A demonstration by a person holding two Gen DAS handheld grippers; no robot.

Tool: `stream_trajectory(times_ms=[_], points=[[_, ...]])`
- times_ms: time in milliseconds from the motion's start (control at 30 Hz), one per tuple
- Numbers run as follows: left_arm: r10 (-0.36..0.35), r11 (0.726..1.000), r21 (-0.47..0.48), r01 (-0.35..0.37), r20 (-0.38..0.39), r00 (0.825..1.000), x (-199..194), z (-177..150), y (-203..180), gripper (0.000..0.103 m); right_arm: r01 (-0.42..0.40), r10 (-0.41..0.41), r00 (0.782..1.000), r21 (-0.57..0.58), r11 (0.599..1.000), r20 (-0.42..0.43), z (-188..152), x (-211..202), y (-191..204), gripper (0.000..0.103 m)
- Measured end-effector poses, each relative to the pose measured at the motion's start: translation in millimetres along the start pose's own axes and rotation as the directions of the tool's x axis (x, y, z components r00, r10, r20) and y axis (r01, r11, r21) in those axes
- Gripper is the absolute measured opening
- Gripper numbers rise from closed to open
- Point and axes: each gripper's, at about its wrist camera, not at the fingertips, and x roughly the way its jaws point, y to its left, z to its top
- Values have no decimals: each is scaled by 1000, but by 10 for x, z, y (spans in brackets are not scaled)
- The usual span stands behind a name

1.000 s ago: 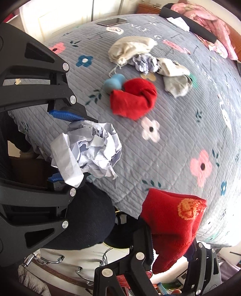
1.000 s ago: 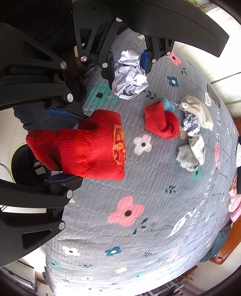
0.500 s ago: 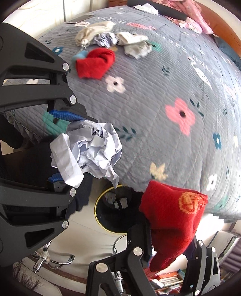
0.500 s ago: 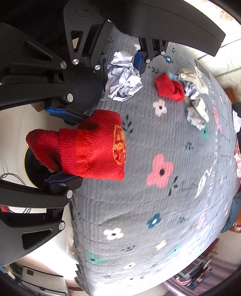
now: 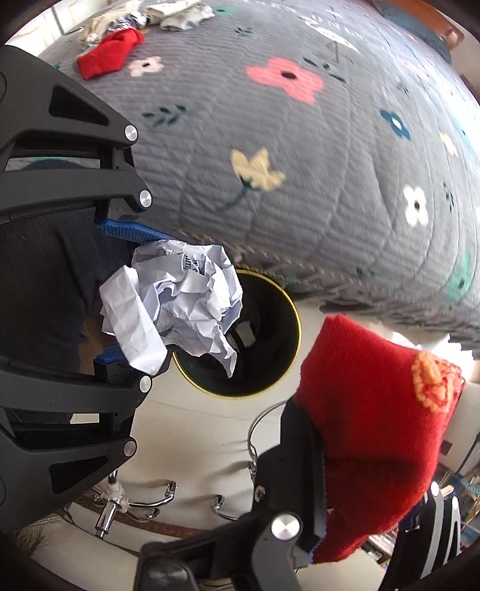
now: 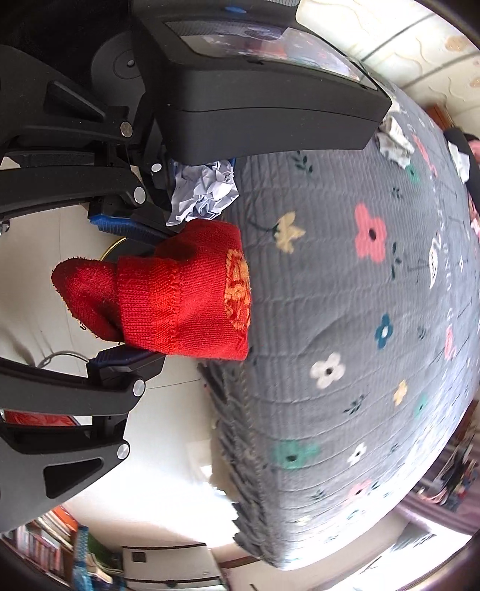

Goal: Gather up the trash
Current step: 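Open both tools over the bin to drop paper and red sock, then move both tools back over the bed toward the blue sponge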

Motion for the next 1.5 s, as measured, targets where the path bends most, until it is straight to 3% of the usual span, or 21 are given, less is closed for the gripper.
stream_trajectory(times_ms=[67, 133, 467, 667, 1000, 1500], points=[[10, 1000, 20, -10, -4, 1000, 34, 77, -101, 79, -2, 2, 1000, 22, 1000, -6, -65, 29, -86, 45], [25, 999, 37, -25, 11, 1000, 33, 119, -165, 87, -3, 4, 1000, 38, 999, -11, -111, 65, -151, 45], [47, 998, 37, -46, -20, 999, 94, 147, -80, 88, -12, 13, 999, 37, 999, -48, -109, 269, -201, 50], [62, 998, 20, -62, -29, 998, 61, 29, 49, 88, 7, -4, 997, 34, 999, -83, -121, 451, -142, 72], [65, 998, -13, -65, -30, 997, -36, -190, 205, 88, 28, -26, 996, 22, 999, -81, -86, 446, -52, 76], [82, 986, -142, -84, -20, 996, -271, -636, 751, 89, 4, -8, 997, -58, 998, -72, 321, 498, 369, 76]])
